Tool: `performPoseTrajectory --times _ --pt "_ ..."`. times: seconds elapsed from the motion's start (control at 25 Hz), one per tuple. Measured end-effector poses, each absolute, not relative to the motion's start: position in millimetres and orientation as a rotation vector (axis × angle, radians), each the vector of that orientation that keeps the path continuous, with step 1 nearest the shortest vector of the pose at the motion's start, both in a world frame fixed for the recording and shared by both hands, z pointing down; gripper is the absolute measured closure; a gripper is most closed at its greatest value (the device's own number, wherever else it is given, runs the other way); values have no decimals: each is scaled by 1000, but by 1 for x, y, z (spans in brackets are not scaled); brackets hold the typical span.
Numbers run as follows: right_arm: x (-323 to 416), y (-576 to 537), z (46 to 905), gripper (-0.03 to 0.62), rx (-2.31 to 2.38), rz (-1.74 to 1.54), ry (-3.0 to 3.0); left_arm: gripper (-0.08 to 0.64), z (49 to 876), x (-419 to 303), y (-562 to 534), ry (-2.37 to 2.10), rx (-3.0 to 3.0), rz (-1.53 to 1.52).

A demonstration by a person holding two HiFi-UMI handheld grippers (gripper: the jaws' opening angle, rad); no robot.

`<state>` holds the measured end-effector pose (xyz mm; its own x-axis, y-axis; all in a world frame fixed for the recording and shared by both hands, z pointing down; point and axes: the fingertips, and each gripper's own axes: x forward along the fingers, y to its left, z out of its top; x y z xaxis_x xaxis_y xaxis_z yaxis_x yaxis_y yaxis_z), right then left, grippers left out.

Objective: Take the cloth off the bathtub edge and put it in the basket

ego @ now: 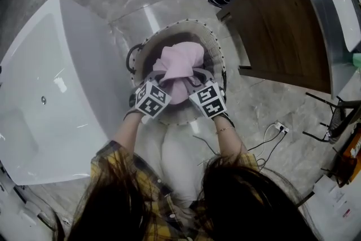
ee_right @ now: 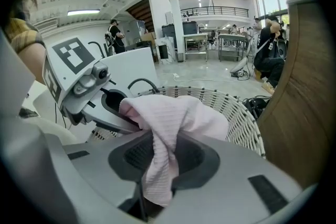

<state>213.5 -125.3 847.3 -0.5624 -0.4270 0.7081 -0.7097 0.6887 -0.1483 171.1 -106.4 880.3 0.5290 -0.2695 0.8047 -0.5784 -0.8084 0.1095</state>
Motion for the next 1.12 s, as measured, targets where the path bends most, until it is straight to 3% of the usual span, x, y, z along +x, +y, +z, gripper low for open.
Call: performPoseTrajectory --times 0.48,1.12 --pt "213 -125 900 466 846 581 -2124 495 929 171 -100 -703 2280 1287" --pt "229 -117 910 367 834 752 -2024 346 919 162 -98 -664 2246 1283"
